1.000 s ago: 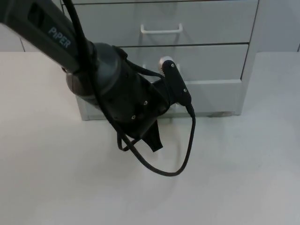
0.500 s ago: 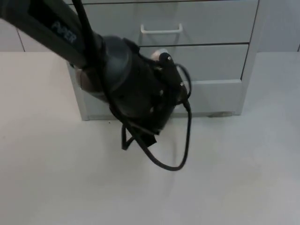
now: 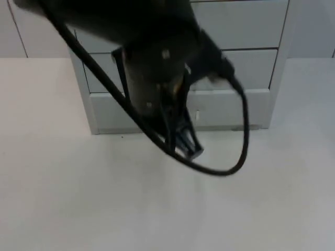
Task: Open the drawer with the left hand, place the block into the drawer with the right hand, then close the drawer with the left hand.
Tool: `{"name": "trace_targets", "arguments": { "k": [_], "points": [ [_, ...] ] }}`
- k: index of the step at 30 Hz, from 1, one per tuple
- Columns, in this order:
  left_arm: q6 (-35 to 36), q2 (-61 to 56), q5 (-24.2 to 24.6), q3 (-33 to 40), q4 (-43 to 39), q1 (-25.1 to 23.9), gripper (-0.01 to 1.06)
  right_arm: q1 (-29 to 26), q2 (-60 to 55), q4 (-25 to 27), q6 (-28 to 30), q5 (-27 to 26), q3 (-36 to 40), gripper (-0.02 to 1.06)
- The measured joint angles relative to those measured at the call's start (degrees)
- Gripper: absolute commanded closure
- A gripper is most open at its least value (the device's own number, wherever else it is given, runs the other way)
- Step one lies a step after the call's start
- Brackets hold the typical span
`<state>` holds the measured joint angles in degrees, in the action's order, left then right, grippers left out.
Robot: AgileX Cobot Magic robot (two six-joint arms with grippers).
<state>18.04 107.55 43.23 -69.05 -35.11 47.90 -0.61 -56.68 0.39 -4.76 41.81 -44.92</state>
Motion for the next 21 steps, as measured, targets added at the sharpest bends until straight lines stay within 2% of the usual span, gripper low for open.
{"name": "trace_targets", "arguments": {
  "k": [3, 10, 13, 15, 21],
  "points": [
    [-3.52, -4.75, -0.83, 0.00, 5.08, 0.00, 1.05, 0.00, 0.00, 0.00, 0.12, 0.00, 0.00, 0.45],
    [-7.30, -15.02, -0.83, 0.00, 9.50, 0.00, 1.05, 0.00, 0.00, 0.52, 2.37, 0.00, 0.00, 0.45],
    [-8.60, -17.64, -0.83, 0.00, 11.15, 0.00, 1.05, 0.00, 0.00, 2.11, 4.44, 0.00, 0.00, 0.45],
    [-9.79, -20.34, -0.84, 0.00, 13.06, 0.00, 1.05, 0.00, 0.14, 4.94, 7.23, 0.00, 0.00, 0.45],
    [-11.45, -28.10, -5.01, 5.21, 16.68, 0.00, 1.05, 1.23, 2.76, 10.67, 14.68, 0.00, 0.00, 0.45]
  ]
}}
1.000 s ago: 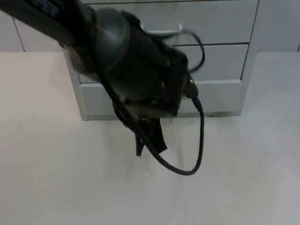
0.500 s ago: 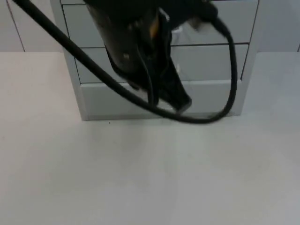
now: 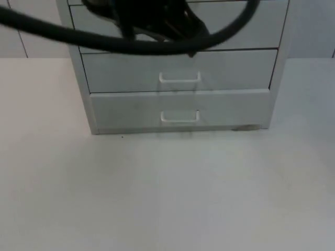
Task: Open the drawer with the left hand, place the block into the drawer with the right hand, then close the drawer with the left hand.
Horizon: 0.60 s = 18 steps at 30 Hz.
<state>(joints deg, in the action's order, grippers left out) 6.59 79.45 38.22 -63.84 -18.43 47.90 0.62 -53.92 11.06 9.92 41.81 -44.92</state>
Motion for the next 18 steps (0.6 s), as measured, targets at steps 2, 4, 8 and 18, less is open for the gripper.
{"name": "trace_targets", "arguments": {
  "k": [2, 4, 8, 18],
  "points": [
    [-0.11, -3.88, -1.50, 3.00, 0.83, 0.00, 1.05, 1.79, 2.16, 0.79, 1.65, 0.00, 0.00, 0.45],
    [-0.11, -5.55, -1.94, 4.57, 1.25, 0.00, 1.05, 2.59, 3.24, 1.03, 2.22, 0.00, 0.00, 0.45],
    [-0.23, -15.01, -4.09, 10.95, 3.26, 0.00, 1.05, 5.18, 9.41, 1.29, 3.38, -0.01, 0.00, 0.45],
    [-0.23, -35.42, -6.63, 20.27, 5.89, 0.00, 1.05, 5.47, 21.58, 1.33, 3.62, 2.78, 3.32, 0.45]
  ]
}}
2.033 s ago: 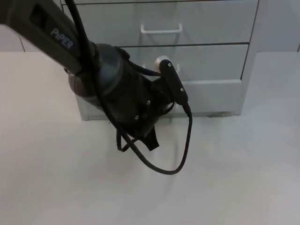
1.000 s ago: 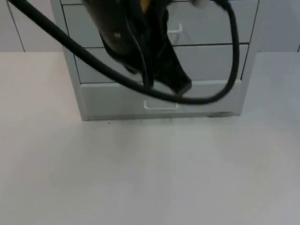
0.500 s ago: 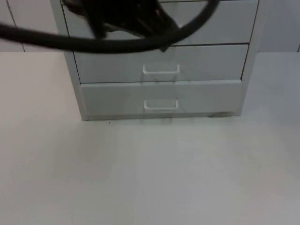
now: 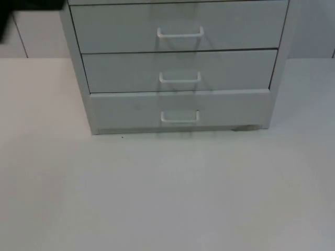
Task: Open the drawer with the left hand, place the block into the drawer with the right hand, then close the drawer with the left hand.
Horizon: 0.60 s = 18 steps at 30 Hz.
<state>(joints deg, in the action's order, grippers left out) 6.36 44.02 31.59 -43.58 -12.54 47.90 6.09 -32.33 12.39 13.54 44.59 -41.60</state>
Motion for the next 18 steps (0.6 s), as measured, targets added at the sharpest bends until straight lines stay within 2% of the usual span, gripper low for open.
{"name": "trace_targets", "arguments": {
  "k": [9, 13, 14, 18],
  "points": [
    [0.09, -18.98, 4.67, 3.03, 1.47, 0.00, 1.05, 0.00, 11.83, -0.11, 0.00, 3.71, 3.38, 0.45],
    [1.08, -28.66, 9.71, 5.17, 1.83, 0.00, 1.05, 0.00, 17.96, -2.66, -1.01, 8.12, 3.71, 0.45],
    [1.08, -28.66, 9.71, 5.17, 1.83, 0.00, 1.05, 0.00, 17.96, -2.66, -1.01, 8.12, 3.71, 0.45],
    [2.03, -36.89, 13.63, 7.13, 1.83, 0.00, 1.05, 0.00, 22.95, -6.76, -4.92, 12.49, 3.96, 0.45]
  ]
}}
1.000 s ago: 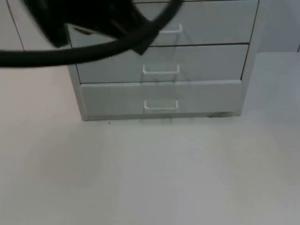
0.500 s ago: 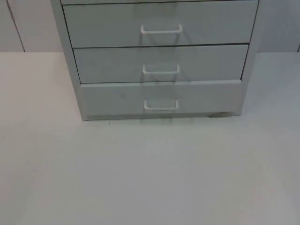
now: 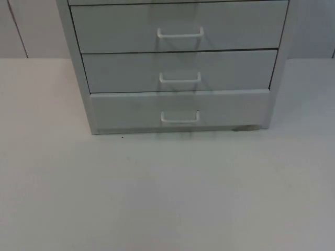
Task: Open the drawer with the left hand, place the block into the drawer with the right hand, then close the drawer with the left hand.
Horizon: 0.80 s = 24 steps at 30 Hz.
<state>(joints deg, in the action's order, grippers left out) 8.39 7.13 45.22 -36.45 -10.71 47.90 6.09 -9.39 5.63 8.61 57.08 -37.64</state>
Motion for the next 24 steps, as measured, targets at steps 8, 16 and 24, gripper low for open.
{"name": "trace_targets", "arguments": {
  "k": [8, 16, 24],
  "points": [
    [0.96, -6.84, 6.17, 1.67, 0.21, 0.00, 1.05, 0.00, 4.71, -1.77, -1.48, 4.04, 0.10, 0.45],
    [0.96, -6.97, 11.36, 1.67, -0.01, 0.00, 1.05, 0.00, 7.02, -2.23, -1.48, 4.67, 3.10, 0.45],
    [0.96, -6.97, 12.06, 1.67, -1.29, 0.00, 1.05, 0.00, 9.13, -4.63, -3.22, 5.03, 7.75, 0.45]
  ]
}}
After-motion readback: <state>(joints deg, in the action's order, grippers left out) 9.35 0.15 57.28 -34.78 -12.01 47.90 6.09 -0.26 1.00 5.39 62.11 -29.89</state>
